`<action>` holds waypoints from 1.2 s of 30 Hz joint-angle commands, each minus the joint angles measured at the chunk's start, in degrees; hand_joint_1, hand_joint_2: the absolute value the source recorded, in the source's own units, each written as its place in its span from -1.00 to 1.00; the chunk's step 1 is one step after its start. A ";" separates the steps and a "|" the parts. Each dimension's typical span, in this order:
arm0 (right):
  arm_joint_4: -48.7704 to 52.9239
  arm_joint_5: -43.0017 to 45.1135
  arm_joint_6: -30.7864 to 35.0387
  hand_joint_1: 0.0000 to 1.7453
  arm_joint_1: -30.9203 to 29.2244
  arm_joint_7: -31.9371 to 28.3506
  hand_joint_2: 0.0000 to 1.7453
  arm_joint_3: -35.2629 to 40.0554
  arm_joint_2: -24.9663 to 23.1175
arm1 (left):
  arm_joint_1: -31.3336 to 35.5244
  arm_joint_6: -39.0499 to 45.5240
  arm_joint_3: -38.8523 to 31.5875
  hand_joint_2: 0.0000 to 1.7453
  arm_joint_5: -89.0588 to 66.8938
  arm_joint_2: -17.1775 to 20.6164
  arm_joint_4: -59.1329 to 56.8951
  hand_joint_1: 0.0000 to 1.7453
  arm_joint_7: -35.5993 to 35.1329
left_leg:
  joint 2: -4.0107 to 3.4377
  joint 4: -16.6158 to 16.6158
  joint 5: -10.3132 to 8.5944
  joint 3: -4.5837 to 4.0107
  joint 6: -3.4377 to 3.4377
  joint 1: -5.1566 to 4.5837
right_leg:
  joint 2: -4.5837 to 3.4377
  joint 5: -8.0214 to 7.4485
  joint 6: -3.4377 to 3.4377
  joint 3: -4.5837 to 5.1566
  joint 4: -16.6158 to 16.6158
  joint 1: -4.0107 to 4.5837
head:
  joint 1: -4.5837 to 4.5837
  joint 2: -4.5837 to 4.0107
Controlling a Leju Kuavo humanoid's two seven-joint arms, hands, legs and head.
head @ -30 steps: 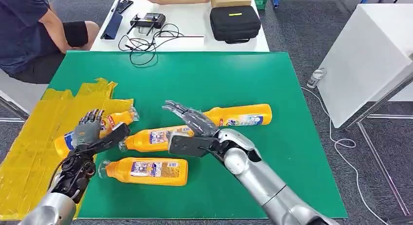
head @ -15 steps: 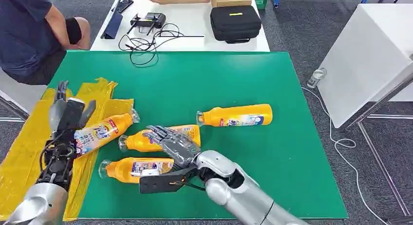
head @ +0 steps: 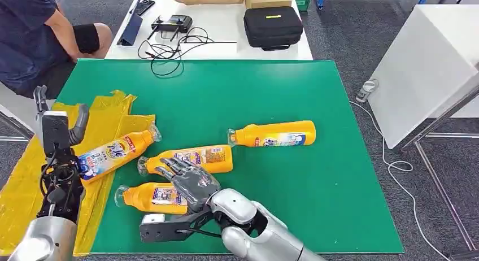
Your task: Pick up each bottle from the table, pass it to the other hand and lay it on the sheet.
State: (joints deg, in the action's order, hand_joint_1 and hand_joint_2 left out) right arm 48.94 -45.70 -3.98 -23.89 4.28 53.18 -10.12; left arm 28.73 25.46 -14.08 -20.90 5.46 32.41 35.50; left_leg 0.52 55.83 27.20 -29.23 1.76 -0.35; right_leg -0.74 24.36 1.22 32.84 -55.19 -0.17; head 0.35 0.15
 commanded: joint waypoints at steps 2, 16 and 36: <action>-8.46 -0.26 0.77 -1.00 -3.09 0.23 1.00 2.03 -0.89 | 0.88 -0.09 1.71 -1.00 0.54 0.27 0.51 -1.00 -0.47 | -0.04 0.04 0.08 0.11 -0.12 0.11 | 0.06 0.06 0.00 -0.16 0.02 0.10 | 0.00 0.02; -20.34 -1.84 1.79 -1.00 -2.62 2.27 1.00 3.54 -3.03 | 1.63 1.65 3.26 -1.00 4.01 0.58 -0.52 -1.00 0.20 | 0.04 0.02 0.07 0.13 -0.12 0.11 | 0.14 0.07 0.00 -0.19 0.04 0.11 | -0.02 0.00; -21.52 -1.89 0.18 -1.00 -1.11 1.63 1.00 4.75 -2.29 | 2.23 1.92 3.52 -1.00 4.53 0.32 -1.05 -1.00 0.19 | 0.04 0.00 0.01 0.05 -0.06 0.04 | 0.11 0.03 0.01 -0.07 0.03 0.04 | -0.02 0.02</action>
State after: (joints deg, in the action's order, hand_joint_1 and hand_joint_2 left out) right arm 30.82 -47.69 -2.08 -24.07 6.38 55.45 -12.92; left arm 28.06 27.50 -11.65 -16.81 5.92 33.88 35.74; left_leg 0.49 55.83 27.21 -29.20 1.76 -0.36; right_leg -0.75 24.36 1.22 32.84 -55.19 -0.16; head 0.33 0.17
